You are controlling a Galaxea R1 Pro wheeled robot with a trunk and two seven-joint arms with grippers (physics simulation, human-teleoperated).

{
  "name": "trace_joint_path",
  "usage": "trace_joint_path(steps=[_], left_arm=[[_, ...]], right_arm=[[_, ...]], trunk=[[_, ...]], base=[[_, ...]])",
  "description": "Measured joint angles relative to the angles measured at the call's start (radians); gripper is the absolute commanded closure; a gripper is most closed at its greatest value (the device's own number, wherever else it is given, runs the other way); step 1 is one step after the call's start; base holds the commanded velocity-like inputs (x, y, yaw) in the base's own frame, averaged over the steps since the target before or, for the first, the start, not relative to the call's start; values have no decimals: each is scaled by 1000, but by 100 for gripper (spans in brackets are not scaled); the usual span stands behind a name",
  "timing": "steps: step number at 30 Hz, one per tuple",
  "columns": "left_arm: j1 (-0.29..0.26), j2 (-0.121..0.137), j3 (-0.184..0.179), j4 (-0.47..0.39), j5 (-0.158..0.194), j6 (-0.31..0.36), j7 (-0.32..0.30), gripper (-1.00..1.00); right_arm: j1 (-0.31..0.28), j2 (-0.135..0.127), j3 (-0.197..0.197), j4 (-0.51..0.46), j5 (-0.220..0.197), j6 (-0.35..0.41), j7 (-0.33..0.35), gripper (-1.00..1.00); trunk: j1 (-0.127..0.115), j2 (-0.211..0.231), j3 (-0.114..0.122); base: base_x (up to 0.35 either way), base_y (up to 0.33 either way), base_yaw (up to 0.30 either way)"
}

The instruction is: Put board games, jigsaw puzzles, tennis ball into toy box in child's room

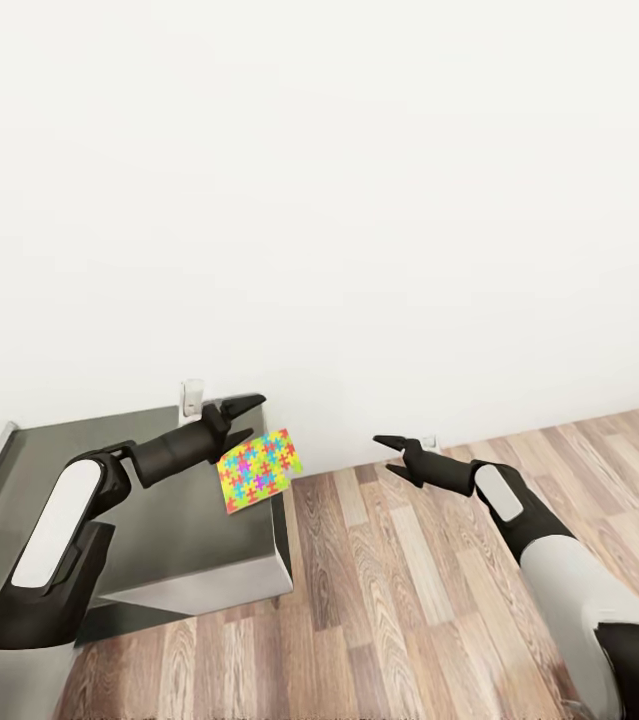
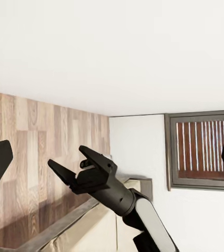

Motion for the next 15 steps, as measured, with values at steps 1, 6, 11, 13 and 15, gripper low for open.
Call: trace_joint_path(steps=[1,6,11,13,15], left_arm=[[0,0,0,0,0,0,-1,-100],[11,1,1,0,0,-1,-9,-100],[31,3,2,0,-1,-3,-27,-100],[35,4,2,0,-1,-4,-32,-100],[40,9,3,0,-3,-6,-40,-100]], right_arm=[[-5,0,0,12,0,-9,1,-100],[-16,0,2,39,0,-37,4,-100],[-19,1,4,50,1,-56,6,-100],[-19,1,5,51,1,-60,6,-100],[-19,1,5,53,1,-65,6,-100]], trunk=[[0,0,-2],[0,0,-9],[0,0,-14],[0,0,-14],[0,0,-15]], base=[[0,0,0],[0,0,0],[45,0,0],[138,0,0],[209,0,0]])
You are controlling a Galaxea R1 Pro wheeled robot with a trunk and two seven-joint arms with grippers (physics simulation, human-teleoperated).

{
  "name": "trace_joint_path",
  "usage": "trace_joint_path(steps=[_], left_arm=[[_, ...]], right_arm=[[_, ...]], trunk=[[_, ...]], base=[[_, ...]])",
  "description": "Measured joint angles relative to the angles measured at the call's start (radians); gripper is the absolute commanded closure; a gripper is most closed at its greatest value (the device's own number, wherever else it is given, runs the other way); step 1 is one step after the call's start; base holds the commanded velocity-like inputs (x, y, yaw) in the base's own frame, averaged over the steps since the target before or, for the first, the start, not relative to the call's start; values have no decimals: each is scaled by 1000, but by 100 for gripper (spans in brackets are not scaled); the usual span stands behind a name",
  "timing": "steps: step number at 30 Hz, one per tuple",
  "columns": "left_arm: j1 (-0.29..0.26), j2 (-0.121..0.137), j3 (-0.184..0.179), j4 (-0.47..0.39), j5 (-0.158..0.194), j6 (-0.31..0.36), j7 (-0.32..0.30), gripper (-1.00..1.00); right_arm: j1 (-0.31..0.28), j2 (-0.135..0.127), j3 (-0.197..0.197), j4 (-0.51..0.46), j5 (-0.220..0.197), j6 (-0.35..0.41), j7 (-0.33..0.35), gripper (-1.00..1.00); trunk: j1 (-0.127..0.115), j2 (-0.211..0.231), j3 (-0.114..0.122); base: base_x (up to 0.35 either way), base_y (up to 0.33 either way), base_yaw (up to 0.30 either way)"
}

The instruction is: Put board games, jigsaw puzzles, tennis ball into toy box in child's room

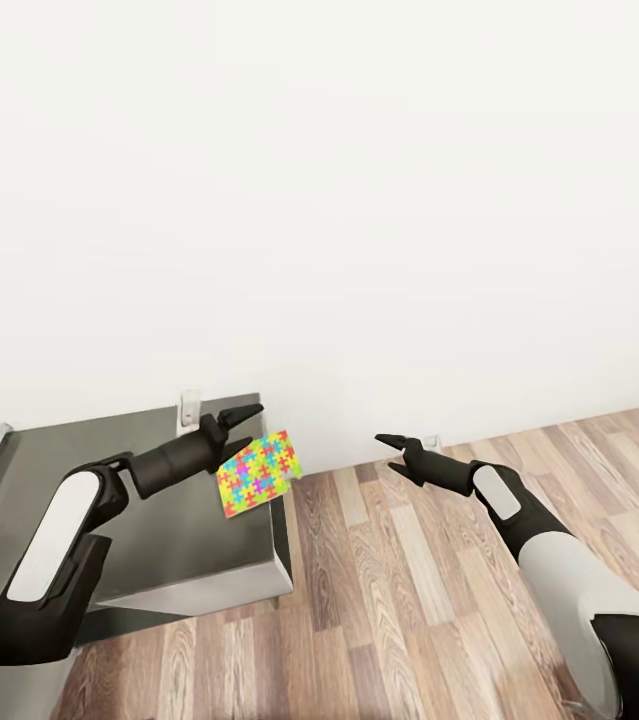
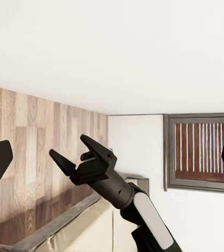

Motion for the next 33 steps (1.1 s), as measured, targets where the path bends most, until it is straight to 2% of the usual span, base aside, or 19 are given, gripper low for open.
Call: trace_joint_path(steps=[9,21,27,33], left_arm=[[2,8,-1,0,-1,-2,-12,-100],[-6,9,1,0,1,-1,-11,-100],[-5,8,32,0,4,2,-10,-100],[-1,8,48,0,5,2,-9,-100]], right_arm=[[2,0,1,2,0,-7,1,-100],[7,1,1,4,0,-12,1,-100],[8,2,1,5,1,-13,1,-100],[9,2,1,6,1,-14,1,-100]], trunk=[[0,0,-1],[0,0,-1],[0,0,-1],[0,0,-1]], base=[[193,0,0],[40,0,0],[7,0,0],[2,0,0]])
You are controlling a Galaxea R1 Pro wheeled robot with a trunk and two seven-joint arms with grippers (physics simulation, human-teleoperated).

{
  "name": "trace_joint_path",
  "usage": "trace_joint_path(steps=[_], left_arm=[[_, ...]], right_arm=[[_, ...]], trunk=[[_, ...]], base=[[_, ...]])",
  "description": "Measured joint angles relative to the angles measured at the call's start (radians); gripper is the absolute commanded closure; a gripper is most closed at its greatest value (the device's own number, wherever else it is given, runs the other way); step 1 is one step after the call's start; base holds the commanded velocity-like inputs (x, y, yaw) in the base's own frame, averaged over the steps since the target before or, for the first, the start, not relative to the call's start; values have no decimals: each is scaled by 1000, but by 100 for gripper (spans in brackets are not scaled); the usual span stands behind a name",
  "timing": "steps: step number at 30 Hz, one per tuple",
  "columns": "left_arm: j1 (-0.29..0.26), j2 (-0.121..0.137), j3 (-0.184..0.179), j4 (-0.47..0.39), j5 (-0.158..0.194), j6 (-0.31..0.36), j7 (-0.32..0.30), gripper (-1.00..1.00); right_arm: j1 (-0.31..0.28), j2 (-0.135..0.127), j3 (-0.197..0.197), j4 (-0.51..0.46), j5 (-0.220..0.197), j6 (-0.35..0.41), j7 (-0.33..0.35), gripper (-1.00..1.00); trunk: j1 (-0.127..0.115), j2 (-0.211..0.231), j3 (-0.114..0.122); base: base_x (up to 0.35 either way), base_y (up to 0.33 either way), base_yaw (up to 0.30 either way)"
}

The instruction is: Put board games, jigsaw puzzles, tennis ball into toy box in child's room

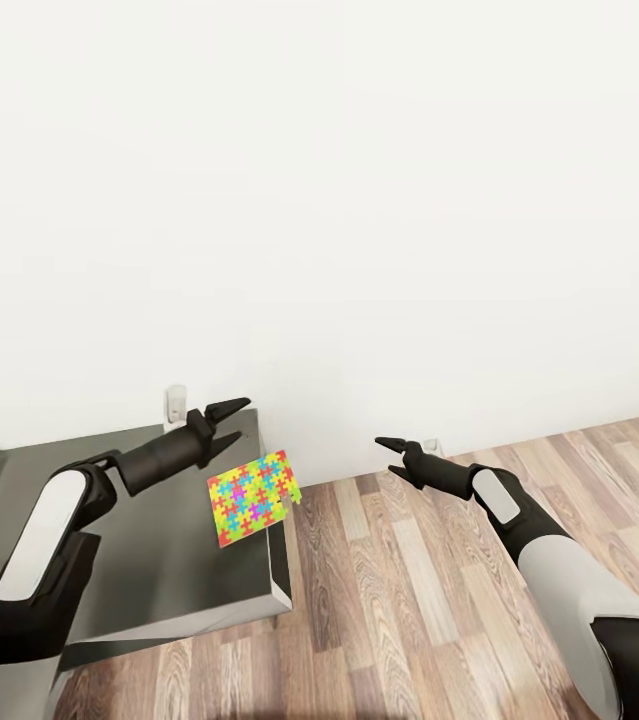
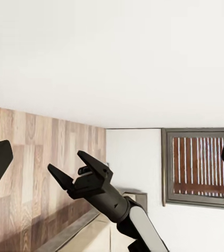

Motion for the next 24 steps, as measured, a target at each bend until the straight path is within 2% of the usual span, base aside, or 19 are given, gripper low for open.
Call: trace_joint_path(steps=[14,24], left_arm=[[1,1,18,0,13,1,-3,-100],[-1,1,28,-1,23,0,0,-100]], right_arm=[[1,0,0,0,-1,1,0,-100],[1,0,0,-1,-1,1,0,-100]], trunk=[[0,0,0],[38,-70,-31]], base=[[0,0,0],[0,0,0]])
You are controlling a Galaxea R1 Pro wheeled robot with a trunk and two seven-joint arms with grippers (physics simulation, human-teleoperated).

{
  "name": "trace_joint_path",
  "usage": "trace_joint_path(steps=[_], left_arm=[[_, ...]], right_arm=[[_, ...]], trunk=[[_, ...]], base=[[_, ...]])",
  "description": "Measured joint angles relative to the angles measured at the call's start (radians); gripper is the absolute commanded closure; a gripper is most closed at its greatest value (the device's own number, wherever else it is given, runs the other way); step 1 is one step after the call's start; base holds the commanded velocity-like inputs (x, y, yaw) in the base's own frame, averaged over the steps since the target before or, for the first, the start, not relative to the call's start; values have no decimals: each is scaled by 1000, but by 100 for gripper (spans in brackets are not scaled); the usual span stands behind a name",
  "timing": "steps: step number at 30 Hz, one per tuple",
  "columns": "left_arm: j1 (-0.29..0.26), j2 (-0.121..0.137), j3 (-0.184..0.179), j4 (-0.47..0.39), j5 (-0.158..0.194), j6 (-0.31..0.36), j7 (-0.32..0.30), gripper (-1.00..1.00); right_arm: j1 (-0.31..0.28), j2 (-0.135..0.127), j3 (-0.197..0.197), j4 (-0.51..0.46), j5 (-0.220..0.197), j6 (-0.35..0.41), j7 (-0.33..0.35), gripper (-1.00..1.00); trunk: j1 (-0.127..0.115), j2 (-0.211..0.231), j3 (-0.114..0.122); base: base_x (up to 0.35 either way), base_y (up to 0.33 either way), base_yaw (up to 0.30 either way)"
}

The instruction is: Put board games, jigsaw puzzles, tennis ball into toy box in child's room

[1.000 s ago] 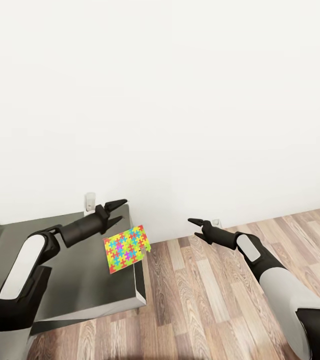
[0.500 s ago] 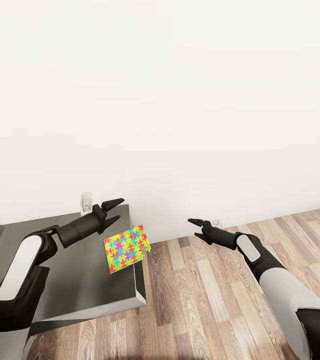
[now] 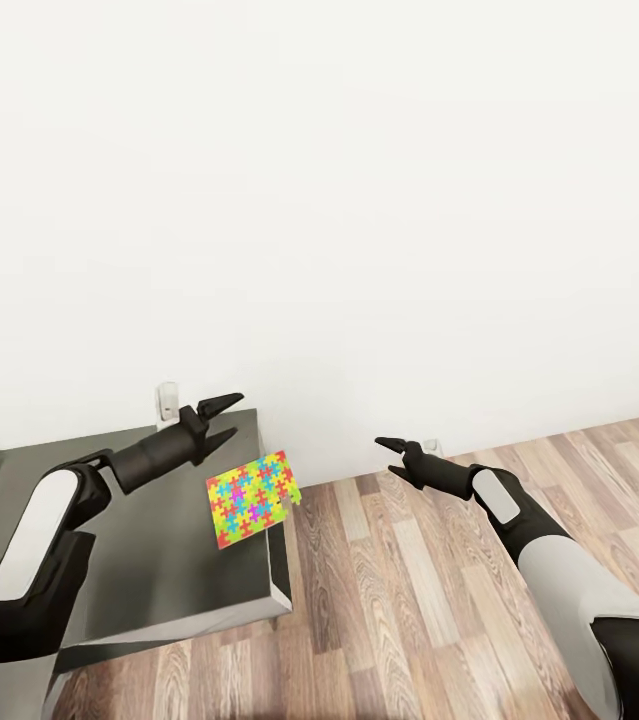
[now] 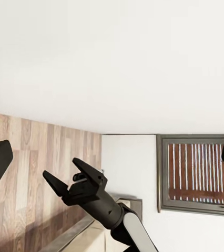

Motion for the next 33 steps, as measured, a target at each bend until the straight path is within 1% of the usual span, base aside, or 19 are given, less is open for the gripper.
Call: trace_joint_path(steps=[14,20,33], left_arm=[[-3,-3,1,0,3,0,3,-100],[-3,-6,1,0,3,0,3,-100],[-3,-7,1,0,3,0,3,-100]], right_arm=[[0,10,0,0,0,1,1,-100],[1,24,1,0,0,3,1,-100],[4,38,1,0,0,3,1,-100]], trunk=[[54,-98,-44],[77,-140,-63],[127,-232,-104]], base=[[0,0,0],[0,0,0],[0,0,8]])
